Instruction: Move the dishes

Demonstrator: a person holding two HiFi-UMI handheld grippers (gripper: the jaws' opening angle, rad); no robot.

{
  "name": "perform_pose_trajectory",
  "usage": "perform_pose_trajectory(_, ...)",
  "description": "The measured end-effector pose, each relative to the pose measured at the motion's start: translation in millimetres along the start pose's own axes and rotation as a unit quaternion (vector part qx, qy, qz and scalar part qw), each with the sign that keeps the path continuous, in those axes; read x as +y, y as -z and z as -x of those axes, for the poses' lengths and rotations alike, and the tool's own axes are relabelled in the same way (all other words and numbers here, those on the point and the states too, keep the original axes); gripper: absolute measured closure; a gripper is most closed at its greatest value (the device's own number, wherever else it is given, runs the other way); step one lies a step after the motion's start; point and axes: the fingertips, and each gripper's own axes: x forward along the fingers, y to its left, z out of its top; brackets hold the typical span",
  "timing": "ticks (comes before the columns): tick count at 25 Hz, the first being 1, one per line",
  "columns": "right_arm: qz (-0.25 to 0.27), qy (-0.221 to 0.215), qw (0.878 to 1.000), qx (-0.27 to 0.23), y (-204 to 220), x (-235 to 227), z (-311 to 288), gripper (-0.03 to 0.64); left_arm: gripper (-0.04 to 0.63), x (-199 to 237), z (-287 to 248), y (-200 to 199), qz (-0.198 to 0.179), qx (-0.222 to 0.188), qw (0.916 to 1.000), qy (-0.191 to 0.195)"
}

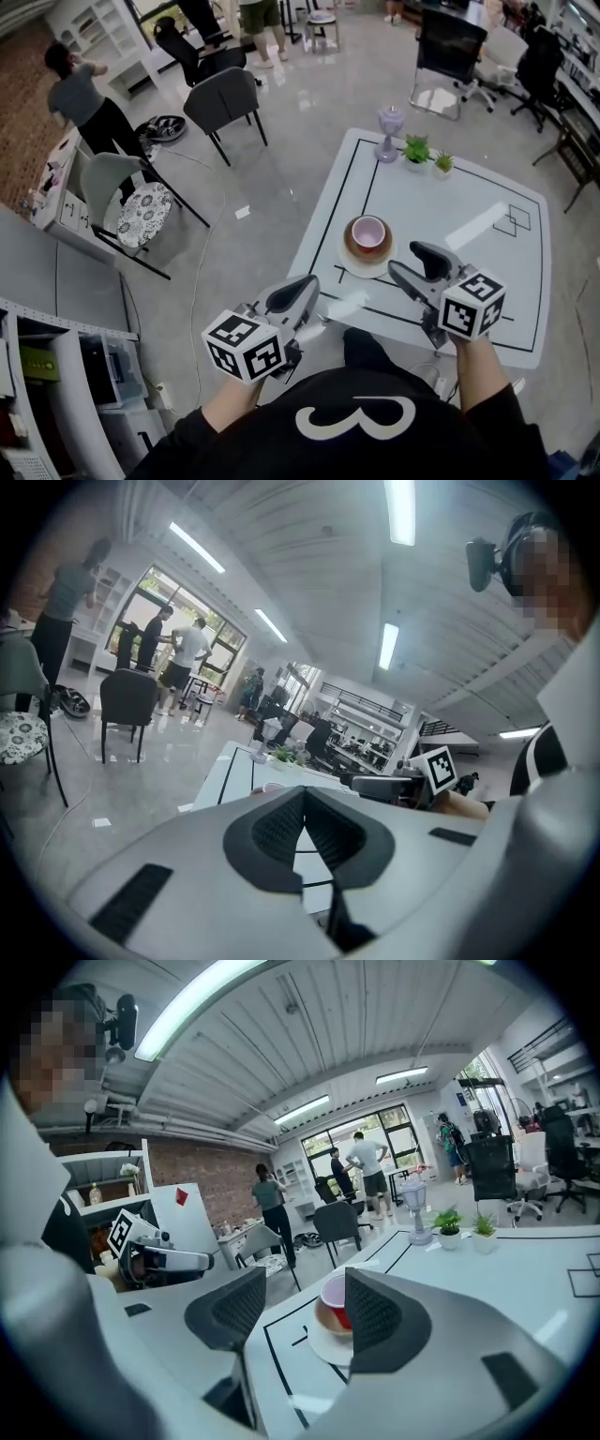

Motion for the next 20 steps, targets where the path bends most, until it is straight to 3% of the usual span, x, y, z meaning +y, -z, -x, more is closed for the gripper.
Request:
perform_pose_trajectory(12, -0.036, 0.001, 0.998, 0.058, 13.8, -51.6, -68.5, 0.383, 0.594, 46.6, -0.2, -14.7, 0.046, -0.025, 0.9967, -0.063)
perform_pose_trajectory(20, -0.074, 0.006, 0.993, 0.093, 35.2, -77.6, -97.7, 0.408, 0.594, 63.1, -9.0, -11.3, 0.060, -0.016, 0.9944, -0.086)
